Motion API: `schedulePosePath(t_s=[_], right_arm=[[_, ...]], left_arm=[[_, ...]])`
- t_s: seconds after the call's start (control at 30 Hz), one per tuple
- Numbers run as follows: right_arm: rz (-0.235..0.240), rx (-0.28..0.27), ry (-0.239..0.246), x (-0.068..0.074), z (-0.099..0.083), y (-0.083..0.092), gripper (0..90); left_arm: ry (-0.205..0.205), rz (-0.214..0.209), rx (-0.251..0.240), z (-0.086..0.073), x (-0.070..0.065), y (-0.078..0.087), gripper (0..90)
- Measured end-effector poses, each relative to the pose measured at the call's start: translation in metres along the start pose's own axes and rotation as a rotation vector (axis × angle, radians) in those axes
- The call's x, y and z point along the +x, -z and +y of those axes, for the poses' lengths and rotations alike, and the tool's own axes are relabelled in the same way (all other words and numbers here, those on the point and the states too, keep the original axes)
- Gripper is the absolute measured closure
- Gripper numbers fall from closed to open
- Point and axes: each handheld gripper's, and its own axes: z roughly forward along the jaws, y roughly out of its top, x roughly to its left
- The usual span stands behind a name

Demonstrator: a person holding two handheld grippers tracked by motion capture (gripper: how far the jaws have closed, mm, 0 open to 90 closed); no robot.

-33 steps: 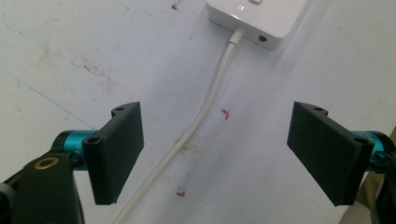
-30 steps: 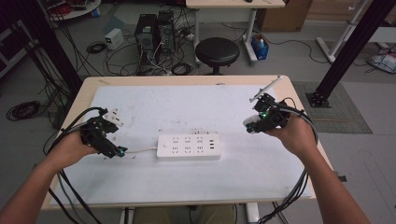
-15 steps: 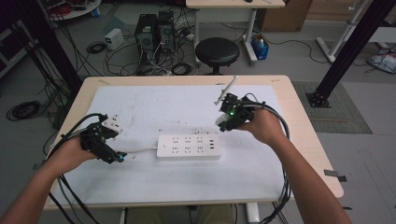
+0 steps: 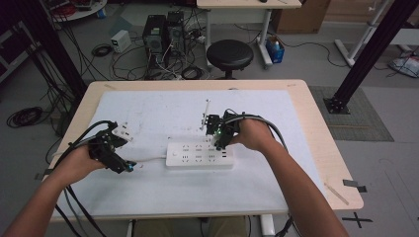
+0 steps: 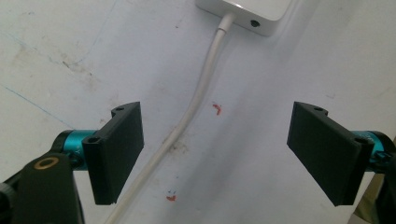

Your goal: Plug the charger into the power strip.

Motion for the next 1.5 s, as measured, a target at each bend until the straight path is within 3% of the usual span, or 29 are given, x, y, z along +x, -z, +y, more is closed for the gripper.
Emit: schedulePosePath(t_s=[0.2, 0.37, 0.4, 0.47, 0.53, 0.67, 0.93, 1.3, 1.47, 1.5], right_arm=[[0.013, 0.049, 0.045, 0.003, 0.012, -0.016, 61.9], [0.032, 0.040, 0.074, 0.003, 0.019, -0.023, 62.0], [0.033, 0.058, 0.120, 0.003, 0.020, -0.026, 62.0], [0.027, 0.058, 0.144, 0.005, 0.021, -0.027, 61.9], [0.030, 0.067, 0.146, 0.004, 0.021, -0.026, 62.0], [0.043, 0.107, 0.104, 0.002, 0.028, -0.028, 62.1], [0.040, 0.186, 0.118, 0.004, 0.042, -0.031, 62.3], [0.034, 0.162, 0.112, 0.005, 0.041, -0.033, 62.4], [0.021, 0.166, 0.133, 0.008, 0.042, -0.034, 62.4], [0.010, 0.187, 0.155, 0.009, 0.041, -0.036, 62.3]], left_arm=[[0.009, -0.003, 0.000, -0.002, 0.001, -0.003, 18.6], [0.011, 0.000, -0.004, -0.004, 0.004, -0.003, 18.7], [0.025, 0.001, -0.013, -0.004, 0.004, -0.003, 18.6], [0.017, -0.002, -0.007, -0.005, 0.005, -0.002, 18.7], [0.014, -0.002, -0.001, -0.007, 0.006, -0.003, 18.7], [0.028, -0.002, -0.006, -0.007, 0.007, -0.005, 18.7], [0.033, -0.008, -0.015, -0.007, 0.004, -0.008, 18.7], [0.057, -0.017, -0.018, -0.013, 0.005, -0.013, 18.7], [0.062, -0.021, -0.022, -0.014, 0.004, -0.013, 18.7], [0.063, -0.019, -0.022, -0.014, 0.004, -0.013, 18.7]])
